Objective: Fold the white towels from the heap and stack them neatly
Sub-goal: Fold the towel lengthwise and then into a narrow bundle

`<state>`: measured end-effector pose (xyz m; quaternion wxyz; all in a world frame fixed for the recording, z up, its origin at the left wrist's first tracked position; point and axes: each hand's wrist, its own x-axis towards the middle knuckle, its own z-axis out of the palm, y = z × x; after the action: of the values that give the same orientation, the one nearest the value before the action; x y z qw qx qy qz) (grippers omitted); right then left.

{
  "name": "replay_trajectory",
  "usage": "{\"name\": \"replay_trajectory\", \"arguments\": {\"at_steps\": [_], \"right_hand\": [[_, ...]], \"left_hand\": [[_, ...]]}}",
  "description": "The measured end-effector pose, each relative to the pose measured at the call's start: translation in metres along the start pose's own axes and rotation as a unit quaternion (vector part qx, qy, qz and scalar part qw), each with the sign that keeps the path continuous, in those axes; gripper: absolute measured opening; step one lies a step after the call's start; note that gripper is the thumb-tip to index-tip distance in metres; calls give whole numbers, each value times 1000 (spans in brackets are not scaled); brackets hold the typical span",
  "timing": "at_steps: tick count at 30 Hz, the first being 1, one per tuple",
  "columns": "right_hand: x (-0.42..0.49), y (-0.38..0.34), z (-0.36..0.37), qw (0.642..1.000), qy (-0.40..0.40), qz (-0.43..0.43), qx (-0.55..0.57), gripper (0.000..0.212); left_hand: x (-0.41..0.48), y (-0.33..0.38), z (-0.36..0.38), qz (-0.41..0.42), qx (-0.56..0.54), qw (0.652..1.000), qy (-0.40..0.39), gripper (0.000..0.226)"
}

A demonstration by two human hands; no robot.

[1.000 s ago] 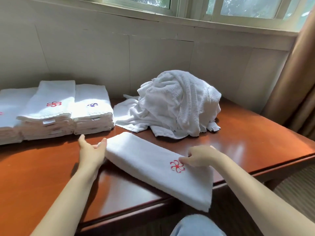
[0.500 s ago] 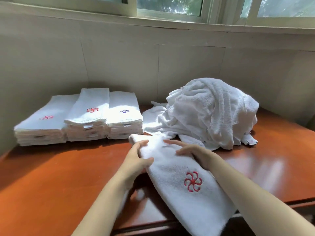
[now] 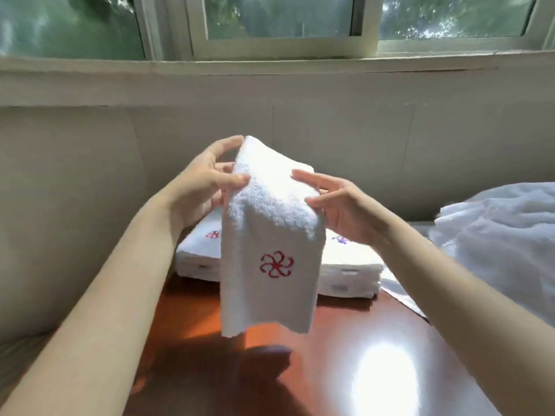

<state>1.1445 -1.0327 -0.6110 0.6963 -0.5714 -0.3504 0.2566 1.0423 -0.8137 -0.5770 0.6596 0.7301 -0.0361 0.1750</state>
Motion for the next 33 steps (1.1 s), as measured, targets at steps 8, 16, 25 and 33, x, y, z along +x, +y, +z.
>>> {"name": "replay_trajectory", "arguments": {"at_steps": [8,16,25,33], "right_hand": [[205,73,2,988,133,70,-18,54],[273,143,-30,977,142,148,-53,17],[319,147,-14,930,298,-34,-214,58],[316,169,-24,873,239,60,-420,46]], "left_hand": [[55,-112,-96,-263,21,962,64,54],[66,-181,-104,-253,111,954,115,39],[63,-184,-107,-211,81,970,93,16],[59,-181,-115,-244,109,960,87,35]]}}
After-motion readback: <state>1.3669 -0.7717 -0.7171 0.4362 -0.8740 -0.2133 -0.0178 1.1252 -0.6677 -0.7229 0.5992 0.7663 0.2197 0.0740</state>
